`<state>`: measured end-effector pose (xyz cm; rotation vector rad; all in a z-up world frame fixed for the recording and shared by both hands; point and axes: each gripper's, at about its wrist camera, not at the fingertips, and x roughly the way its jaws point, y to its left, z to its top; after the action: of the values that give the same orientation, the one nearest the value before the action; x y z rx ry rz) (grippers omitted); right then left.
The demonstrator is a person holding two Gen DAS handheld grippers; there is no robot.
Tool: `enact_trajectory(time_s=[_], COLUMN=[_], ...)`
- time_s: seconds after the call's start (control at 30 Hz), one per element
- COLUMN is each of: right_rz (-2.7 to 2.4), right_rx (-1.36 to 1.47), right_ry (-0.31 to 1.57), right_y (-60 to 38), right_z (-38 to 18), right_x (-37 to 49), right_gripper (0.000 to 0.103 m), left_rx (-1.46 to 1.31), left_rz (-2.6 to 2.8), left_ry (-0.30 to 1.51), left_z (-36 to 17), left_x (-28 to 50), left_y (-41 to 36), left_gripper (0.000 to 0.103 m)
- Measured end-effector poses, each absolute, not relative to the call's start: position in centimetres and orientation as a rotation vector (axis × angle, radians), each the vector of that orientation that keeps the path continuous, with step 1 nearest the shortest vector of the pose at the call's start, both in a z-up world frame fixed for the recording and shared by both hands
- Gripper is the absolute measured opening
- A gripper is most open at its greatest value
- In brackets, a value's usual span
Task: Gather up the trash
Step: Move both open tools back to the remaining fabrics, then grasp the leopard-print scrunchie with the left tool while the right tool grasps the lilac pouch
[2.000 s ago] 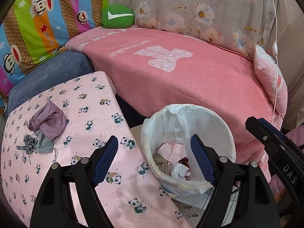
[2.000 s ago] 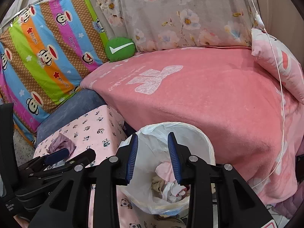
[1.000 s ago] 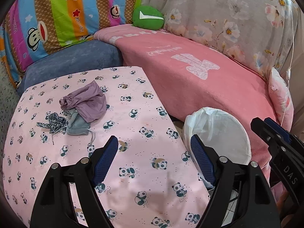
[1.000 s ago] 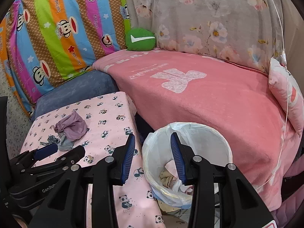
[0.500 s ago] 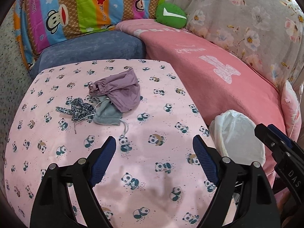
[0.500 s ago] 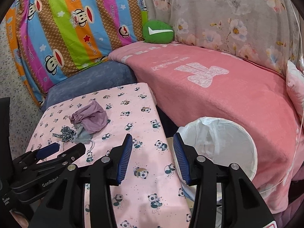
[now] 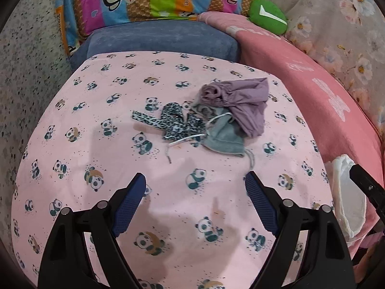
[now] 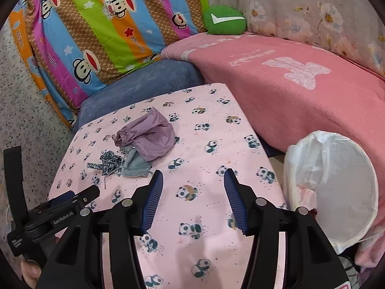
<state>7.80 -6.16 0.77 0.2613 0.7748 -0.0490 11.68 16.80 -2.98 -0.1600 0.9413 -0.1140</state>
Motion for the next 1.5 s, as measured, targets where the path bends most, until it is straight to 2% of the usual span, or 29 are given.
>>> enact_trajectory(time_s=[0.33,0.7,0.8,0.87,0.9,0.97,1.03,1.07,1.1,1.17,1.5], right_rz=[0.048,0.052,0.061,0.071,0.073,0.081,0.095,0.097,0.102,0.107,0.082], right_rx=[0.234,0.300,0.293,0.281,0.281,0.275,0.266,0.260,0.256,0.264,0.277], right_ry=[0.825,0.840,0.852,0.858,0.861,0.874,0.890,0.898,0.907,0.904,0.756], right_y=[-1.0,0.9,1.2,1.7,1.6,1.8,2.1,2.2,2.3,2.3,0.7], right_z=[-2.2,-5.1,-5.8,-6.3,-6.4,-6.9,-7.4,-7.6,-7.7,-7.6,-2.3], right_x=[14.1,20.5,21.7,22.4,22.7,23.2,23.6,23.7,23.7,23.4,18.9], right_gripper=[0.054,0.056,0.056,0.056,0.056,0.056,0.044,0.029,0.015,0.005,0.003], left_rx=[-0.201,-0.236,-0.235,-0.247,-0.252,-0.267,-0.288,-0.288,-0.284,-0.276,-0.255], left_rz=[-0.040,-0.094,-0.124,-0.141,-0.148,-0.164,-0.179,-0.180,-0.181,-0.178,-0.197], left_ry=[0.980,0.989,1.001,1.019,1.026,1.039,1.039,1.035,1.030,1.019,0.929], left_z=[-5.3,-6.5,-7.1,-7.7,-7.9,-8.2,-8.1,-8.0,-7.8,-7.2,-2.2], left_x=[16.6,21.3,21.8,22.1,22.2,22.2,22.1,21.9,21.7,21.3,18.4], left_y=[21.3,20.4,19.8,19.6,19.6,19.7,19.8,19.8,19.8,19.8,18.0], left_gripper=[0.081,0.080,0.067,0.051,0.046,0.028,0.020,0.013,0.012,0.011,0.011])
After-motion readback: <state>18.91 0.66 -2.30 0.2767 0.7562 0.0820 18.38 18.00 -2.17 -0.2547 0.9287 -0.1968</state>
